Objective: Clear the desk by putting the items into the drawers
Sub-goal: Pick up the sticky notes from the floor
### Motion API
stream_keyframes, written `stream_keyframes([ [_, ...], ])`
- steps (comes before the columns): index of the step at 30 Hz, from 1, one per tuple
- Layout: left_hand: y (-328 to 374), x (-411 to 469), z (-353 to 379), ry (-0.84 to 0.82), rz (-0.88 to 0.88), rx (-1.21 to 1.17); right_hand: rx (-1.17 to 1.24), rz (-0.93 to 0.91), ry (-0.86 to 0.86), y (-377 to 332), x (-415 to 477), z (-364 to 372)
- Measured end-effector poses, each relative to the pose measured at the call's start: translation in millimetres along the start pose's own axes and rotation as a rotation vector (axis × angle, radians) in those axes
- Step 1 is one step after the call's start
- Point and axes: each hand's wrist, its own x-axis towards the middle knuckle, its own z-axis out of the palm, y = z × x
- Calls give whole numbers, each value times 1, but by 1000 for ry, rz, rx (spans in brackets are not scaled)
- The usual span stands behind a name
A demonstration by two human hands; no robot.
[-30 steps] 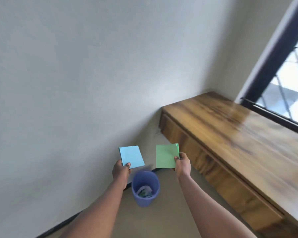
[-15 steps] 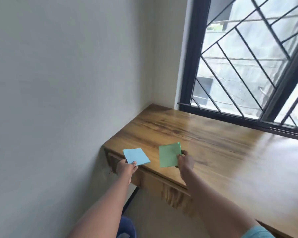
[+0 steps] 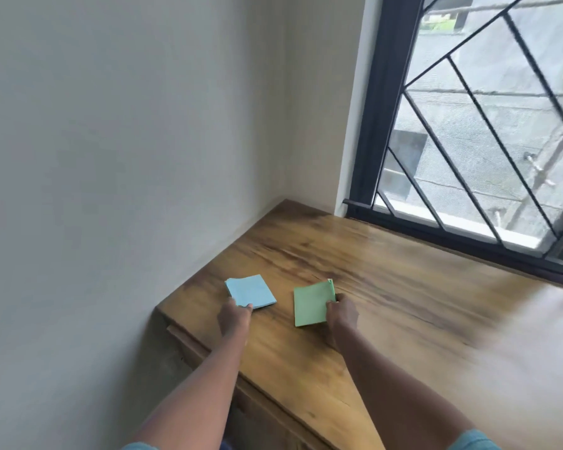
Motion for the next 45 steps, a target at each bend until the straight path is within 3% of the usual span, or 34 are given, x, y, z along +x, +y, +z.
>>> stream_keyframes([
  [5,11,-10,7,55,123,176,-163,-4,202,-8,4,14],
  [8,6,-13,0,111,143,182,-259,-118,270,-8,-2,27],
  [14,-26,-36,-19,193,223,243,-493,-520,89,1,-41,77],
  [20,-91,-74,-43,255,265,204,-535,-960,-74,33,-104,124],
  [27,-208,-169,-74,363,87,245,-737,-1378,-354,120,-187,135],
  [32,-292,-267,-85,406,-114,174,-805,-1596,-700,204,-265,119],
  [34,-327,-302,-84,403,-217,152,-829,-1651,-802,233,-294,108],
  [41,-418,-441,-99,669,-557,66,-883,-1808,-1148,326,-418,60],
  [45,-466,-507,-111,758,-723,-51,-841,-1790,-1326,379,-480,48],
])
